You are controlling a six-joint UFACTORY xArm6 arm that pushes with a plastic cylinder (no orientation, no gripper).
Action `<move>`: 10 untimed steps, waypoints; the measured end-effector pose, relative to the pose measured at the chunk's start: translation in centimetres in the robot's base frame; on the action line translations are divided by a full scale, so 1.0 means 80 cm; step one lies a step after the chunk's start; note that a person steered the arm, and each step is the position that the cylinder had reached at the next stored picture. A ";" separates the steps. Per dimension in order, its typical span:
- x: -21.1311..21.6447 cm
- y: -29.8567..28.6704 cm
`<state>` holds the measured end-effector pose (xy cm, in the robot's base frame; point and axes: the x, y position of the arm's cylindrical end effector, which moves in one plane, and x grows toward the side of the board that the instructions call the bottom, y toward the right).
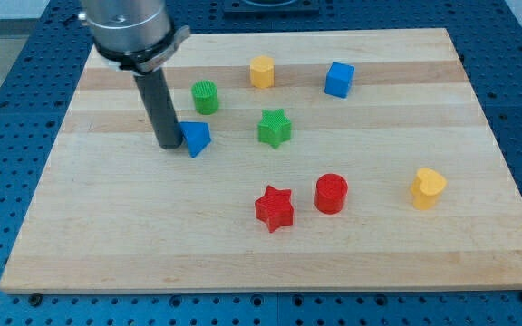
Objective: Slide red star towards green star
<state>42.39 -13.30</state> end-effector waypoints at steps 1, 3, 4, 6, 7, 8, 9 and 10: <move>-0.004 0.017; -0.004 0.056; 0.000 0.039; 0.146 0.004; 0.177 0.061; 0.202 0.140; 0.198 0.177; 0.178 0.163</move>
<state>56.63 -0.27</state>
